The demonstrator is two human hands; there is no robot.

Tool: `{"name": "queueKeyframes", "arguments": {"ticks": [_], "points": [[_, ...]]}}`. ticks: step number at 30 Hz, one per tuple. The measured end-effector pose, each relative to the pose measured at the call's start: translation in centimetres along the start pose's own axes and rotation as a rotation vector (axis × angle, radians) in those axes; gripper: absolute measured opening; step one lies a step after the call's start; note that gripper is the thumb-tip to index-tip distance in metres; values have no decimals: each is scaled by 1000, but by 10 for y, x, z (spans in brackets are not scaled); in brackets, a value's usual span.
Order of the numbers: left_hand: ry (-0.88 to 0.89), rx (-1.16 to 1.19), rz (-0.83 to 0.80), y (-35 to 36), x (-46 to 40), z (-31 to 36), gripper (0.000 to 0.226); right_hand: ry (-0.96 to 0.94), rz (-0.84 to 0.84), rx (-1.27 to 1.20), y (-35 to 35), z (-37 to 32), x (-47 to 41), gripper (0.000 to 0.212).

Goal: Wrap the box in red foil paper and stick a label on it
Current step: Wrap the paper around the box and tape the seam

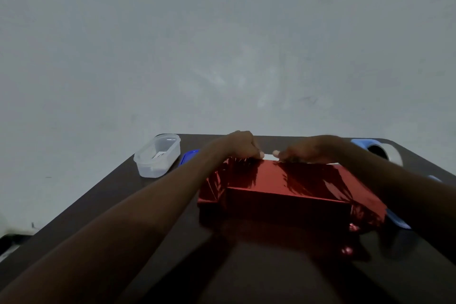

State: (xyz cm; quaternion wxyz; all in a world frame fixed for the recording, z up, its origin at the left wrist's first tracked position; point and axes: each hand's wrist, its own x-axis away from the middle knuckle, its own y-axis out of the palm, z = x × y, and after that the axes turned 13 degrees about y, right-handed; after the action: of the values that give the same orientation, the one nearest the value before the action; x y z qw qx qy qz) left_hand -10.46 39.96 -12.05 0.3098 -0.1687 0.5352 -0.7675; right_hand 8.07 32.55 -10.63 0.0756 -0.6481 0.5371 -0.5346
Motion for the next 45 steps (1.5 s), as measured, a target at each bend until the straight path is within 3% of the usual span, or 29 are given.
{"name": "queueKeyframes", "arguments": {"ticks": [3,6,10,16,23,26,29,32,34,38,41,45], "points": [[-95,101,-123,-6,1,1,24,-6,161,98,6,-3,-3,47],[-79,121,-89,-8,-6,-10,21,12,175,155,9,-7,-3,46],[-48,-104,-50,-4,-23,-30,29,-30,252,388,9,-14,-4,52],[-55,-295,-244,12,-47,-37,38,-96,316,534,10,-12,-6,56],[4,-269,-65,23,-55,-49,18,-227,318,529,16,-3,-6,31],[49,-178,41,10,-56,-46,16,-280,429,585,20,0,-11,26],[81,-45,140,-9,-48,-37,12,-275,457,518,23,1,-13,34],[80,86,124,-27,-37,-25,13,-273,471,352,23,3,-8,31],[96,141,95,-36,-30,-17,15,-349,588,289,21,9,-5,32],[138,131,65,-48,-17,-6,21,-402,921,69,4,18,-6,12],[162,109,58,-54,-8,3,35,-403,808,125,-22,21,-17,46],[171,56,51,-60,4,14,46,-438,480,224,-37,16,-16,42]]}}
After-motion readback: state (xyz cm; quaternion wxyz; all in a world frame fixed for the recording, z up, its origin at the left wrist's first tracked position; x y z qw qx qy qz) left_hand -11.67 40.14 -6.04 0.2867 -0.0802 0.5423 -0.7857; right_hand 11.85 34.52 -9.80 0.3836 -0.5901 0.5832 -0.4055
